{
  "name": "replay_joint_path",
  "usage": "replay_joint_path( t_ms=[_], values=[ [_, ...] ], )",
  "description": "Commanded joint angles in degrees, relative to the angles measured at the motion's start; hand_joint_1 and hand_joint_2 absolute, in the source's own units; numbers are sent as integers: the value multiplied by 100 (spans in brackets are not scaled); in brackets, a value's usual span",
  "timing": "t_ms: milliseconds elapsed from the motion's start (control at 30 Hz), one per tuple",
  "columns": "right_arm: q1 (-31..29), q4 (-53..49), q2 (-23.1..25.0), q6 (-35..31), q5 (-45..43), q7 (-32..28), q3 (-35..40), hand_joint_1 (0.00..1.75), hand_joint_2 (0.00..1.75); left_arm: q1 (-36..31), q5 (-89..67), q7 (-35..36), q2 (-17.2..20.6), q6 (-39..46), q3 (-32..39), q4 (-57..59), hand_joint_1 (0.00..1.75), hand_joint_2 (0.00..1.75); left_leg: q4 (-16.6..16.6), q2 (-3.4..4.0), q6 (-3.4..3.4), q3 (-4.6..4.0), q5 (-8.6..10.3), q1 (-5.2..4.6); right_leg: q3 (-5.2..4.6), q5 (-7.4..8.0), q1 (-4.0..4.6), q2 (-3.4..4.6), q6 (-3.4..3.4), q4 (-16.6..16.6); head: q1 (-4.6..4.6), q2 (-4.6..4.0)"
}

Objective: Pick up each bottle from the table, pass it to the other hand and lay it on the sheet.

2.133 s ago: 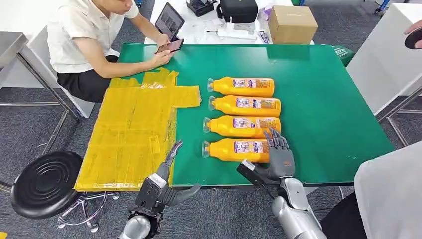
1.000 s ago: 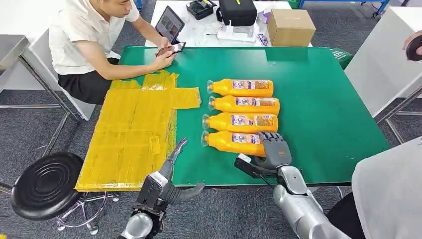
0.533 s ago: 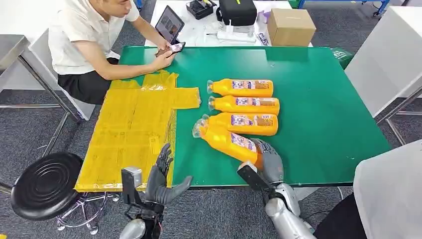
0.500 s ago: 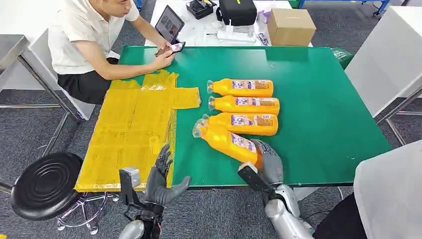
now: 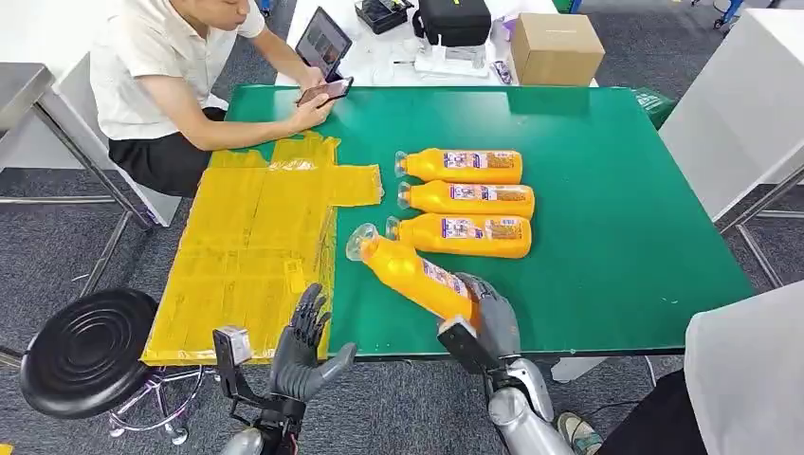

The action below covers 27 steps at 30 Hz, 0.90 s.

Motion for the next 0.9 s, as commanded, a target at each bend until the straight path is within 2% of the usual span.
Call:
replay_joint_path(
  t_ms=[33, 67, 133, 200, 267, 300, 367, 433, 467, 500, 633, 667, 700, 767, 800, 900],
  values=[
    [-559, 872, 364, 214, 90, -141, 804, 173, 175, -402, -361, 69, 192, -158, -271, 494, 0, 175, -5, 19, -3, 13, -5, 0, 8, 0, 2, 12, -4, -5, 2, 0],
    [-577, 917, 434, 266, 92, -193, 929, 175, 175, -419, -381, 69, 175, -167, -254, 520, 0, 175, -7, 19, -3, 10, -4, -1, 5, 1, 0, 12, -5, -5, 2, 0],
    [-572, 952, 545, 292, 71, -259, 1166, 168, 175, -450, -404, 73, 137, -178, -195, 527, 0, 175, -7, 20, -4, 12, -6, 2, 5, 0, 3, 12, -6, -5, 0, 0],
    [-522, 945, 637, 43, 92, -275, 1222, 162, 175, -424, -193, 199, -12, -40, -10, 504, 0, 175, -9, 15, -5, 15, -6, -1, 7, -4, 1, 4, -8, -4, 0, 0],
    [-503, 940, 670, -59, 28, -299, 1212, 164, 175, -403, -76, 280, -57, -8, 28, 473, 0, 175, -4, 8, -3, 2, -3, 2, -3, -2, 3, 1, -4, -3, 0, 0],
    [-481, 910, 695, -179, -112, -368, 1193, 171, 175, -341, 230, 445, -127, 53, 131, 413, 0, 175, -7, 13, -4, 21, -10, 1, 13, -9, 3, 1, -7, -5, -2, 0],
    [-470, 867, 685, -282, -280, -429, 1238, 166, 175, -336, 390, 378, -109, 226, 130, 332, 0, 175, -3, 10, -2, -1, -4, 3, -6, -4, 3, 3, -5, -2, 2, 0],
    [-482, 836, 654, -290, -367, -459, 1359, 159, 175, -423, 549, 389, -82, 283, 100, 324, 0, 175, -7, 15, -1, 22, -14, -3, 17, -14, -1, 2, -7, -4, 0, 0],
    [-489, 840, 660, -298, -384, -471, 1384, 155, 175, -461, 584, 395, -69, 281, 95, 331, 0, 175, -3, 6, -2, -9, -3, 2, -11, -4, 2, -2, -5, -2, 2, 0],
    [-507, 849, 685, -339, -449, -541, 1440, 152, 175, -522, 663, 359, -70, 276, 87, 342, 0, 175, -7, 7, -2, 6, -6, -2, 3, -9, -1, -4, -6, -3, 0, 0],
    [-542, 885, 741, -303, -519, -596, 1524, 155, 175, -578, 817, 299, -125, 255, 123, 314, 0, 175, -4, 3, -2, -14, -1, -1, -15, -4, -1, -2, -6, 0, 0, 0],
    [-549, 901, 763, -279, -536, -598, 1559, 150, 175, -611, 833, 277, -143, 248, 109, 274, 0, 175, -3, 4, -3, -14, -2, 0, -15, -4, 0, -2, -6, 0, 2, 0],
    [-448, 847, 730, -278, -572, -609, 1650, 154, 175, -486, 975, 109, -270, 281, 173, 45, 0, 175, -5, 7, -4, -1, -7, -1, -4, -9, 0, -3, -9, 0, 0, 0],
    [-280, 805, 680, -270, -822, -628, 1612, 154, 175, -550, 1365, 225, -264, 286, 90, -56, 0, 175, -1, -3, -2, -19, -2, 2, -17, -5, 2, -9, -5, 0, 2, 0],
    [-283, 942, 690, -306, -845, -656, 1622, 148, 175, -538, 1550, 185, -246, 290, 111, -114, 0, 175, -5, -3, -3, 1, -8, 0, 2, -13, 1, -13, -7, -1, 0, 0],
    [-284, 1191, 750, -261, -829, -795, 1747, 157, 175, -497, 1653, -16, -211, 248, 152, -273, 0, 175, -9, -3, -2, 5, -8, -1, 3, -13, 0, -12, -7, -5, 2, 0]
  ],
)
